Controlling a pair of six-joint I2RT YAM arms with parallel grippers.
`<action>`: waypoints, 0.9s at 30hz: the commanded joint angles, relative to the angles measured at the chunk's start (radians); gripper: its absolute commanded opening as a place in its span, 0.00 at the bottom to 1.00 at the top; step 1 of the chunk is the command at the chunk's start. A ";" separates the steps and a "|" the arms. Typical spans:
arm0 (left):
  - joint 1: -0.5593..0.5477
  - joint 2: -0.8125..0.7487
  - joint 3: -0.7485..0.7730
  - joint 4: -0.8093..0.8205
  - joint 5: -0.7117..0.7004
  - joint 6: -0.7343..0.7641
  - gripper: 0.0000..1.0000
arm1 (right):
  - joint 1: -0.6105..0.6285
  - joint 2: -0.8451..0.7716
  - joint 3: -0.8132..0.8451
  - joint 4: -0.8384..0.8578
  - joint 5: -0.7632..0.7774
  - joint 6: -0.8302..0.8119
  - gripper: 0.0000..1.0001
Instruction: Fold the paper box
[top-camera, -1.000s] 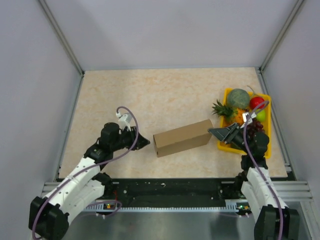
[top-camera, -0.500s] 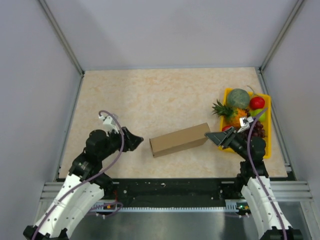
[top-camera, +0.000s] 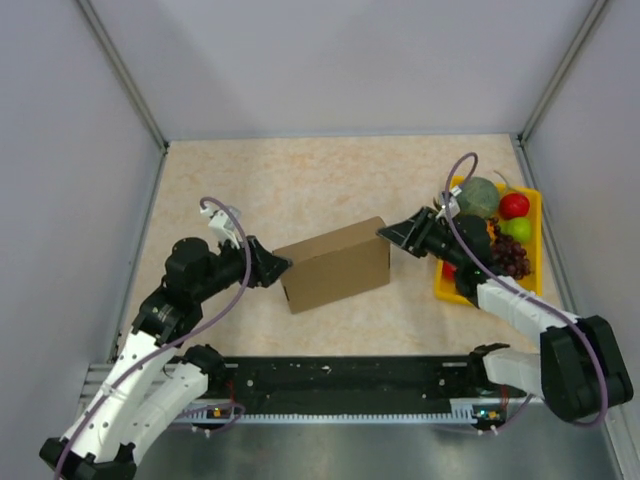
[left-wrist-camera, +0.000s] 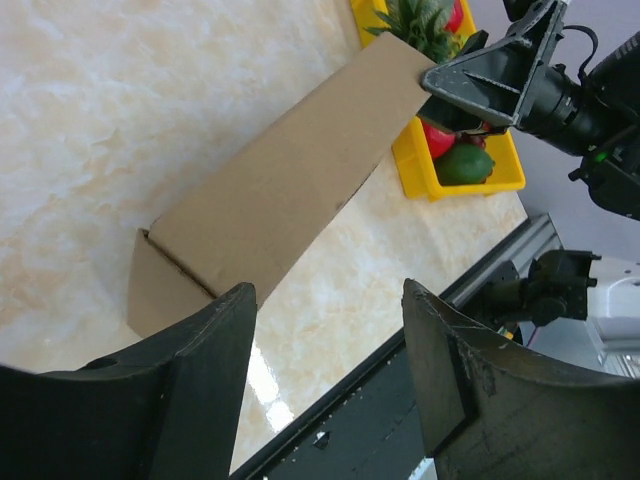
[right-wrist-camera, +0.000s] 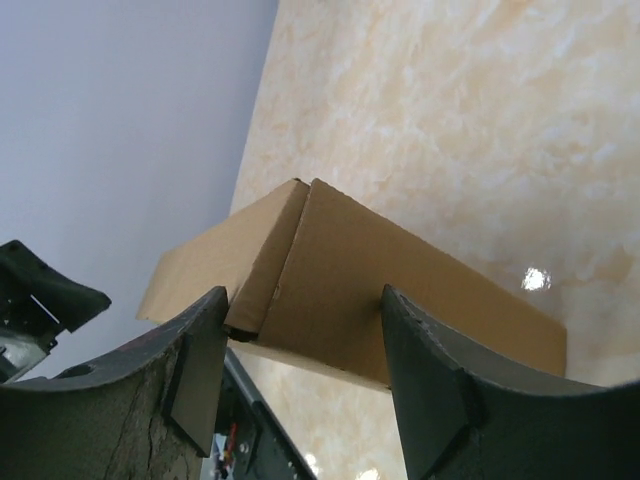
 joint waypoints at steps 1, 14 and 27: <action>0.004 0.027 0.040 0.070 0.113 0.032 0.64 | 0.062 -0.022 -0.236 -0.135 0.076 -0.112 0.57; -0.002 0.116 0.021 0.214 0.322 0.009 0.63 | 0.060 -0.705 -0.359 -0.752 0.176 0.027 0.69; -0.220 0.177 -0.121 0.214 0.173 0.039 0.59 | 0.074 -0.525 -0.231 -0.729 0.084 -0.105 0.68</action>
